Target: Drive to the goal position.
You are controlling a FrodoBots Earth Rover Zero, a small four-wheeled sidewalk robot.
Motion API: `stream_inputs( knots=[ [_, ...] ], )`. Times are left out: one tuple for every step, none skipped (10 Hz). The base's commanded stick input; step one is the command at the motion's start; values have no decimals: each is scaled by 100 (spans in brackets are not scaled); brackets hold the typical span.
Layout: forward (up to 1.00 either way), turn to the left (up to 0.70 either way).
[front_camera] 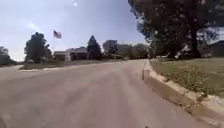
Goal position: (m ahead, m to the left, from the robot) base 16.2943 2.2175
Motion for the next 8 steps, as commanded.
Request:
stream_inputs(
  knots=[
    [70, 0],
    [70, 0],
    [70, 0],
    [70, 0],
    [70, 0],
    [70, 0],
    [70, 0],
    [70, 0]
  ],
)
